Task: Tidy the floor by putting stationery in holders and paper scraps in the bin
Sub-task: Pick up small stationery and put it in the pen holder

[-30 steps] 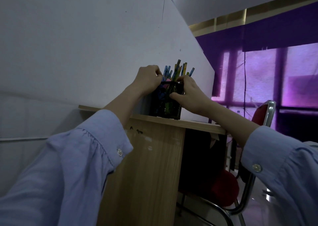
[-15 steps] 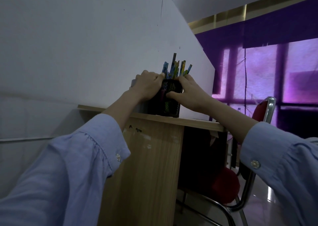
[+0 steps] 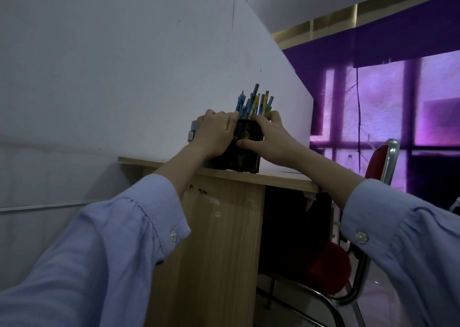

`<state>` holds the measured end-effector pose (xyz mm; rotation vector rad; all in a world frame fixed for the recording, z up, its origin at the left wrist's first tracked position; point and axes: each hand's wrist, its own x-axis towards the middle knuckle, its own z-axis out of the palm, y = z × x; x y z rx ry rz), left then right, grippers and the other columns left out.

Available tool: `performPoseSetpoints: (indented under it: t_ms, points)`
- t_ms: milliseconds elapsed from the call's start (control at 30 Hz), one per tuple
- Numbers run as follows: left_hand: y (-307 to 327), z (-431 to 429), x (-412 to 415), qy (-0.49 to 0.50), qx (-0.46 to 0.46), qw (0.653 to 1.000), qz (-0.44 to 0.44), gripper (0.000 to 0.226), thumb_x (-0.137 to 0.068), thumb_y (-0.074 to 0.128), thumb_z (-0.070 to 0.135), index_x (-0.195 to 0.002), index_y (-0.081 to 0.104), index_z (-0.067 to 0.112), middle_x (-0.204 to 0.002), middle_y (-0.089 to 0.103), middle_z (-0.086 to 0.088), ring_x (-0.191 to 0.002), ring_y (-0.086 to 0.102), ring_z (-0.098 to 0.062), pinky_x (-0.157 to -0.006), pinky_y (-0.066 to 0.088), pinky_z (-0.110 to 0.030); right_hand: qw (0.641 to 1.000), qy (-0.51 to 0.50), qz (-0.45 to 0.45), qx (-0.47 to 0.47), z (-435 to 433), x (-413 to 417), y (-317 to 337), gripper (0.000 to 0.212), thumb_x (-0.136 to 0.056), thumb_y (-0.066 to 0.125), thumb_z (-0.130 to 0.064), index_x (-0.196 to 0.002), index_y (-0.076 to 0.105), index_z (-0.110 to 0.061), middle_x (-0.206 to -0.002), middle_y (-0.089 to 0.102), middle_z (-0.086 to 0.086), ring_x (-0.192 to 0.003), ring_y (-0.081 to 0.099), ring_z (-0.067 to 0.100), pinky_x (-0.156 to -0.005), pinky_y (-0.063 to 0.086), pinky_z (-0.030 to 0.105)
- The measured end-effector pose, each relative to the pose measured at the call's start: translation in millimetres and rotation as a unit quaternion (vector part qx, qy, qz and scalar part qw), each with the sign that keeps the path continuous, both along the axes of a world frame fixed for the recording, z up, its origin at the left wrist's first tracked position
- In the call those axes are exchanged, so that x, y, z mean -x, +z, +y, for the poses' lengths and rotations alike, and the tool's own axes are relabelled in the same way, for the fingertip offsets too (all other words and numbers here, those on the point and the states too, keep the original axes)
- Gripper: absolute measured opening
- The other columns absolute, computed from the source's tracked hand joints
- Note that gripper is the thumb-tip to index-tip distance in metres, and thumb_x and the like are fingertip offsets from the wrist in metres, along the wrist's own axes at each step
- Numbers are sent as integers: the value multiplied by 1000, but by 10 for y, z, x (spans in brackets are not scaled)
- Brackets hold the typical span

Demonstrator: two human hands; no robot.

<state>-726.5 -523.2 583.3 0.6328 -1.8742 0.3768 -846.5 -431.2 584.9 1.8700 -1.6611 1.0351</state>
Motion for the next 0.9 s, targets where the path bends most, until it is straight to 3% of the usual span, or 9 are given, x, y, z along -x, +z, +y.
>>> performPoseSetpoints:
  t_ms: [167,333,500,667,800,900]
  points:
    - [-48,-58,2,-1,-6,999,48,34,-101,29,28,-107,54,4,-106,63,-15,-105,53,-33,-102,27,-40,1000,-13,11,-5,38,-41,-18,66,-85,67,-39,-137,38,-10,-131,28,9,-115,46,23,-101,43,29]
    - [-121,26,-133,16,12,998,52,39,-97,39,34,-126,46,9,-134,50,-9,-129,39,-24,-116,13,-42,999,-38,28,-14,135,-70,63,97,-78,73,-44,-148,15,-9,-141,22,12,-125,42,29,-107,40,42]
    - [-255,170,-456,92,82,992,13,45,-94,42,35,-130,43,9,-147,37,-9,-141,26,-24,-117,5,-45,990,-112,81,-8,327,-171,25,103,-79,69,-49,-150,4,-13,-146,15,14,-127,34,42,-103,38,52]
    - [-447,426,-791,143,78,986,-46,50,-94,40,38,-134,40,8,-152,30,-10,-143,22,-25,-117,3,-45,980,-153,128,10,615,-346,-97,96,-81,65,-42,-150,4,-16,-150,10,11,-129,27,39,-96,42,54]
    - [-613,711,-1121,196,80,974,-86,61,-88,22,45,-134,41,8,-150,33,-10,-140,27,-25,-115,6,-43,979,-138,153,13,793,-572,-216,88,-79,66,-38,-146,12,-19,-148,13,10,-130,24,37,-95,40,54]
    - [-695,861,-1373,223,65,968,-93,58,-87,27,44,-130,43,8,-147,37,-11,-136,33,-26,-112,15,-44,981,-118,152,-1,844,-784,-310,84,-79,68,-40,-143,17,-21,-145,16,9,-131,23,38,-96,39,56]
